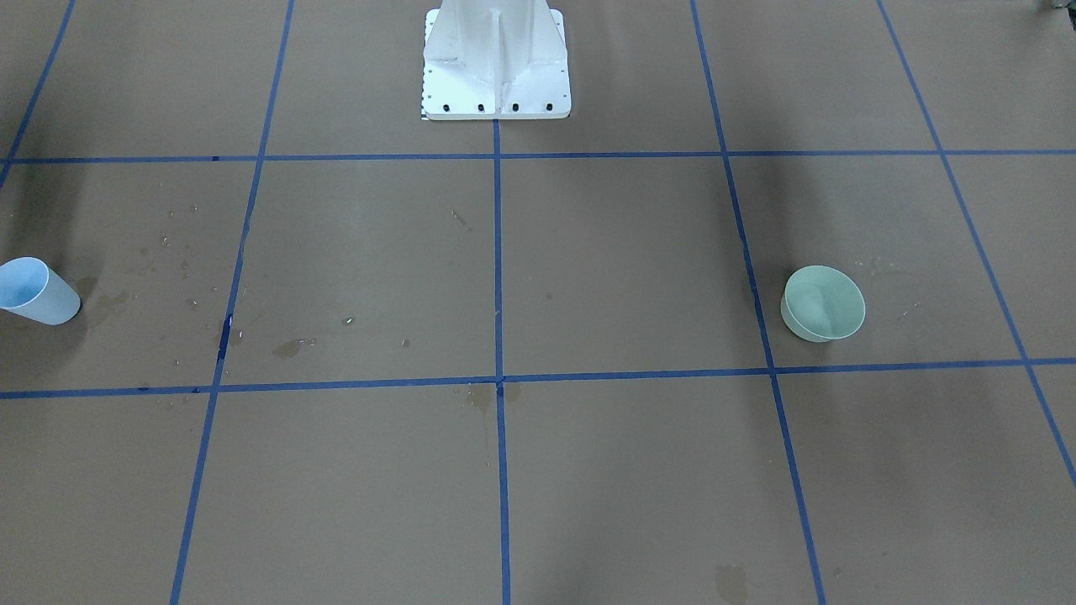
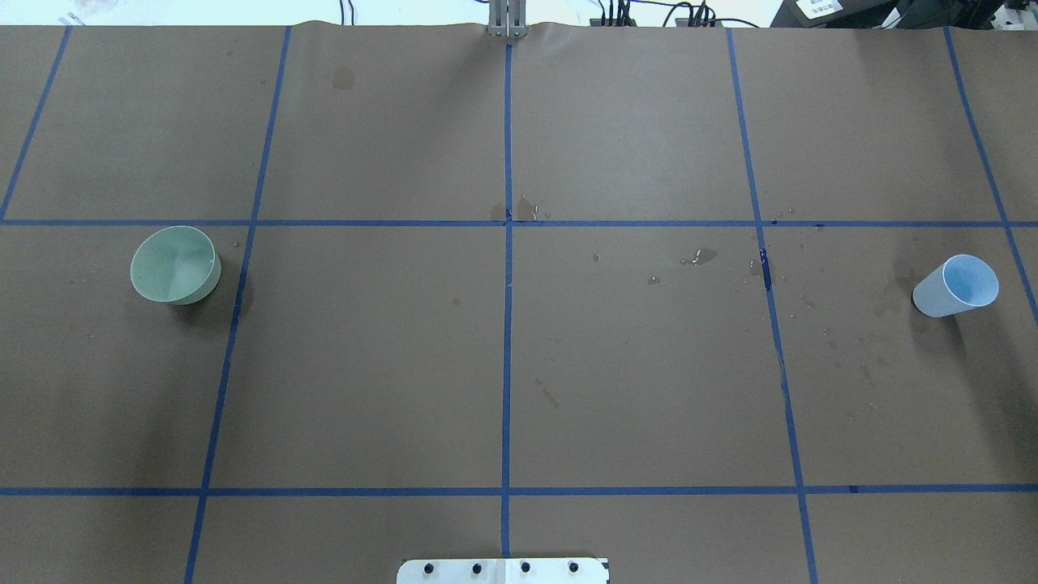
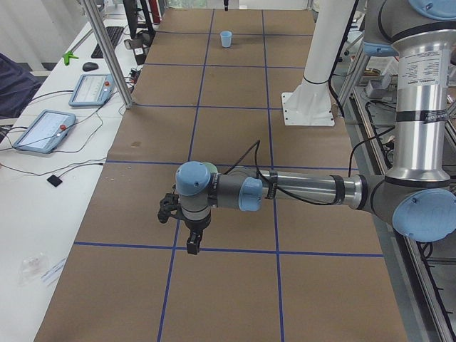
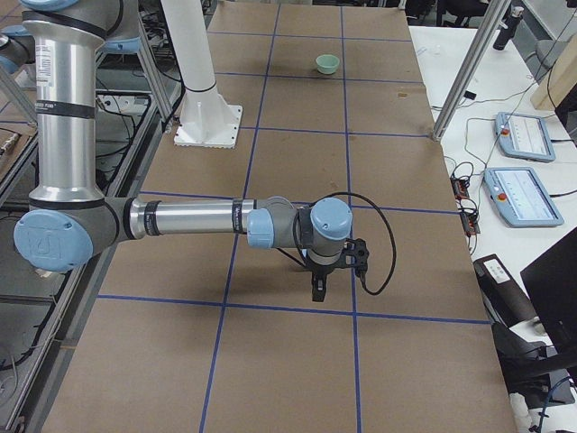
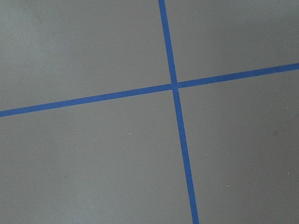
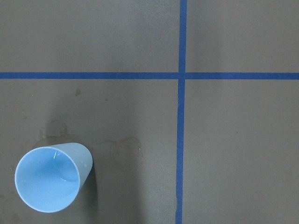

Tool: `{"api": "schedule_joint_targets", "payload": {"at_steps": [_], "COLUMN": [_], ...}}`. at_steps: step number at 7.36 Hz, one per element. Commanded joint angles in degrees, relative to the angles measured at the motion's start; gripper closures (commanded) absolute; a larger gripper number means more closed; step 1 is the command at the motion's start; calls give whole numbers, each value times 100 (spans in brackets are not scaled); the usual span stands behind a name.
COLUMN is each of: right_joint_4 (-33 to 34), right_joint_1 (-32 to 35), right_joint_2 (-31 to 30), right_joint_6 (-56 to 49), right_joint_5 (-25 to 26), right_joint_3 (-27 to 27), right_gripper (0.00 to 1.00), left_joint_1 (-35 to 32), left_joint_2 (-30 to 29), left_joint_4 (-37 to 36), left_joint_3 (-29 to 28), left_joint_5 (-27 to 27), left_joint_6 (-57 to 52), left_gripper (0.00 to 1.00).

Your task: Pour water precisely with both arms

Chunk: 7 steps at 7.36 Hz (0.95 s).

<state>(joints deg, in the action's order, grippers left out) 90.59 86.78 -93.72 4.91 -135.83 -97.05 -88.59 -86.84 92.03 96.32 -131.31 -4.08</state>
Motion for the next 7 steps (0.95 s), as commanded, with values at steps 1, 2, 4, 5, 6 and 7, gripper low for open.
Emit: {"api": "schedule_joint_targets", "payload": {"at_steps": [1, 2, 4, 5, 6, 7], "right_joint_4": [228, 613, 819, 811, 802, 802], "right_joint_1": [268, 278, 278, 278, 278, 278], "right_joint_2": [133, 274, 293, 284, 275, 275], "right_joint_6": [-7, -7, -16, -16, -16, -25], "right_joint_5": [-40, -40, -40, -40, -32, -31], "right_joint_3": [-24, -102, -130, -130, -130, -130], "right_gripper": [1, 1, 1, 1, 1, 1], "left_joint_1": [-1, -1, -1, -1, -1, -1], "left_joint_2": [-26, -26, -8, -8, 1, 1], "left_joint_4": [-1, -1, -1, -1, -1, -1], "left_joint_3": [1, 1, 1, 1, 1, -7], "left_joint_5": [1, 9, 9, 9, 9, 9], "left_joint_6": [31, 31, 31, 31, 31, 31], "left_gripper": [0, 0, 0, 0, 0, 0]}}
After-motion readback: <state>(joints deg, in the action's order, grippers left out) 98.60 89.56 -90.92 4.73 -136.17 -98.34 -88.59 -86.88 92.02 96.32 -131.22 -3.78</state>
